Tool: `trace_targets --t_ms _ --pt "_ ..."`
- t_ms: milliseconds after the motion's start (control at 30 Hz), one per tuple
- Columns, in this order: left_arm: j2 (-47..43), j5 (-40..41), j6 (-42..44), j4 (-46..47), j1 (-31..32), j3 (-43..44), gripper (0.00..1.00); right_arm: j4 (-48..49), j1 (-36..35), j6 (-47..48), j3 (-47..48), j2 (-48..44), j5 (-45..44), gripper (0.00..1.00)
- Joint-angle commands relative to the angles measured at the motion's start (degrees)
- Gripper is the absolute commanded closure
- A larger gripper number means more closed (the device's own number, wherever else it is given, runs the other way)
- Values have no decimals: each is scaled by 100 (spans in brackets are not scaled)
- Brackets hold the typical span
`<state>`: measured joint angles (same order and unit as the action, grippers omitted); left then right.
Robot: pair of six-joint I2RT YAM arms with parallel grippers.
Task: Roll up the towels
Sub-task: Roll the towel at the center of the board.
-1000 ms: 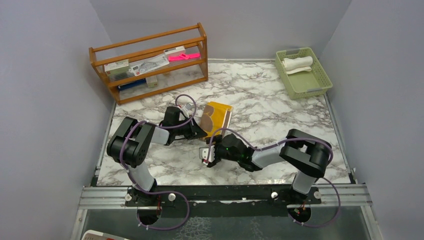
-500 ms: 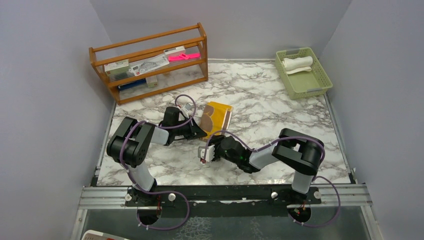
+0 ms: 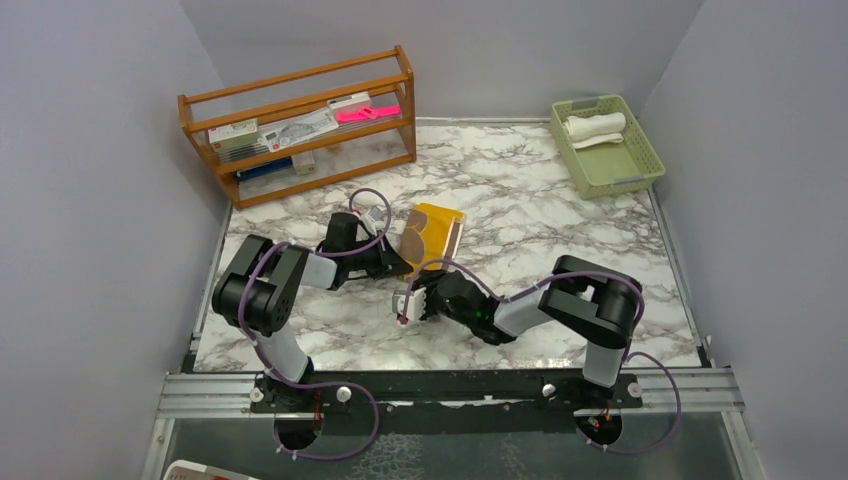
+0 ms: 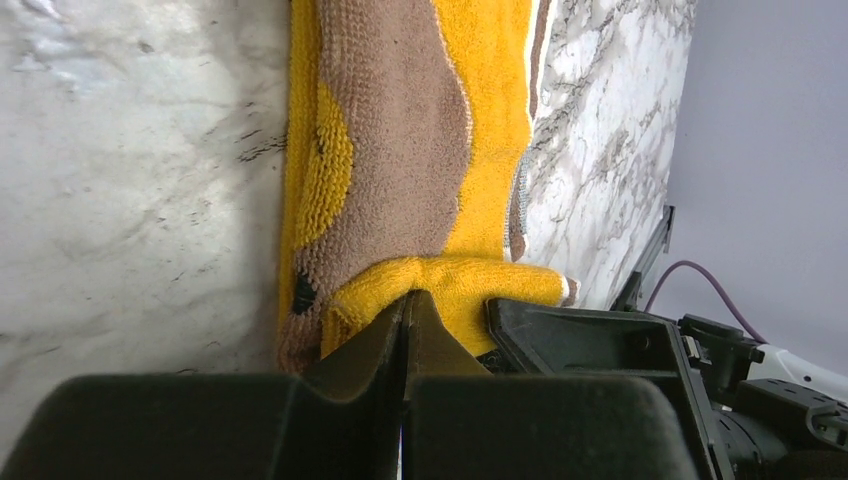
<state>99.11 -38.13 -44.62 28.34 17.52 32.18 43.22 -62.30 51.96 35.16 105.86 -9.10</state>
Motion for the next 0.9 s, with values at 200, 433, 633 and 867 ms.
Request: trace_targets --t_ms 200,433,633,867 --pt "15 593 415 -1014 -266 -94 100 -1972 39 -1089 515 -147 367 98" --pt "-484 325 257 -1042 -389 -81 100 -3216 392 -2293 1153 -586 1559 99" --pt "-1445 248 629 -2201 -872 554 95 -3606 928 -3509 1273 -1035 3076 99" --pt "-2358 -169 1230 -3142 -1398 973 79 -4246 1483 -4935 1820 -928 4659 99"
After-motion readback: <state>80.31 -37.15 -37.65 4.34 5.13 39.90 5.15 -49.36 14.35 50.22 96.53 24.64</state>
